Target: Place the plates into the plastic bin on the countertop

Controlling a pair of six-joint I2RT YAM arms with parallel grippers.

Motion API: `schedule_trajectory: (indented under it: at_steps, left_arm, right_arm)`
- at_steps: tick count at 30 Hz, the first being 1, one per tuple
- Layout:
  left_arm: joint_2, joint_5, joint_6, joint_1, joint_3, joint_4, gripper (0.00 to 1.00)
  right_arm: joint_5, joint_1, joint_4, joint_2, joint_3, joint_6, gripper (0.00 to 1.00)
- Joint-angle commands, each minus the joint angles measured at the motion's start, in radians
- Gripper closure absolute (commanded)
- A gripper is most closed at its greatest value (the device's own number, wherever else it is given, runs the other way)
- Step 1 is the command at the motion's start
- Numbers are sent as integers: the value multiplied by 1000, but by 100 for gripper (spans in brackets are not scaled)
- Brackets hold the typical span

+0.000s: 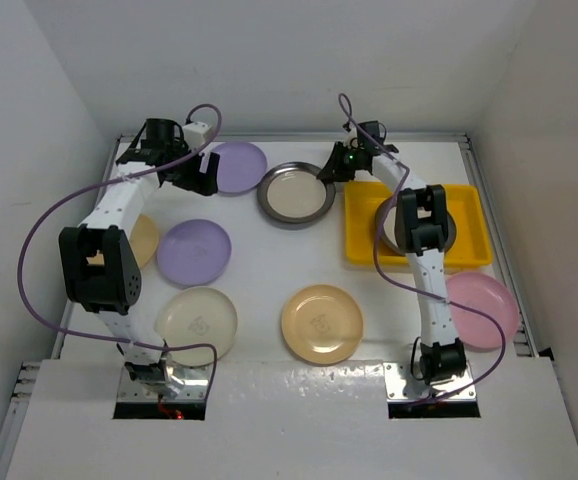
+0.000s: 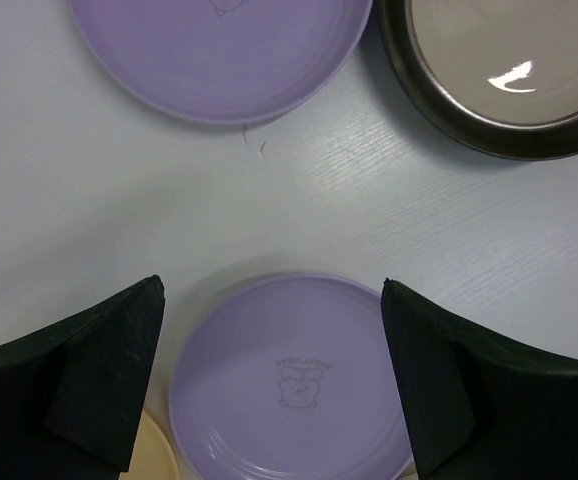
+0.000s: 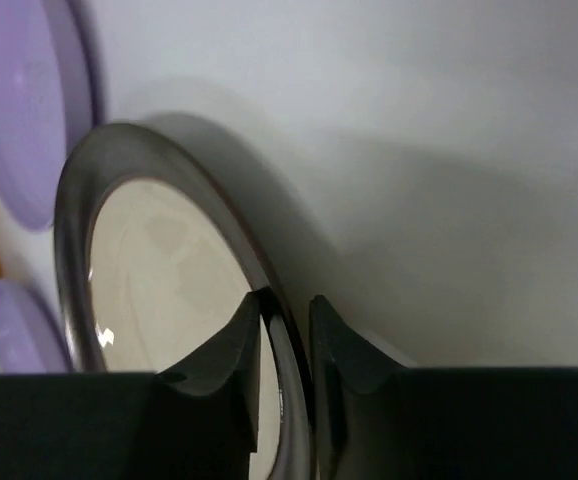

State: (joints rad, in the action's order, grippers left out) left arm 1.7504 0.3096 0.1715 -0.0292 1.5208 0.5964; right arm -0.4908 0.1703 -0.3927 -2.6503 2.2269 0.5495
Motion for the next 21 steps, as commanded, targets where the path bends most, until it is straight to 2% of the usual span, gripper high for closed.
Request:
schedule_trajectory:
  at_steps: [1, 2, 5, 9, 13, 18, 21]
  left_arm:
    - [-11, 20, -7, 0, 1, -14, 10]
    - [-11, 20, -7, 0, 1, -14, 10]
    - [-20, 20, -7, 0, -8, -14, 10]
    - [-20, 20, -7, 0, -8, -23, 10]
    - [-29, 20, 3, 0, -17, -23, 10]
    - [-49, 31, 13, 0, -17, -23, 10]
    - [-49, 31, 13, 0, -17, -23, 10]
  right_arm:
    - [-60, 40, -5, 38, -47, -40, 82]
    - [-71, 49, 0, 53, -58, -51, 82]
    - [-106, 70, 9, 73, -95, -97, 99]
    - [-112, 84, 47, 150, -108, -48, 100]
    - [-140, 74, 213, 320, -185, 64, 100]
    - [-210, -20, 415, 557, -416, 283, 100]
    - [-229, -92, 578, 728, -684, 357, 100]
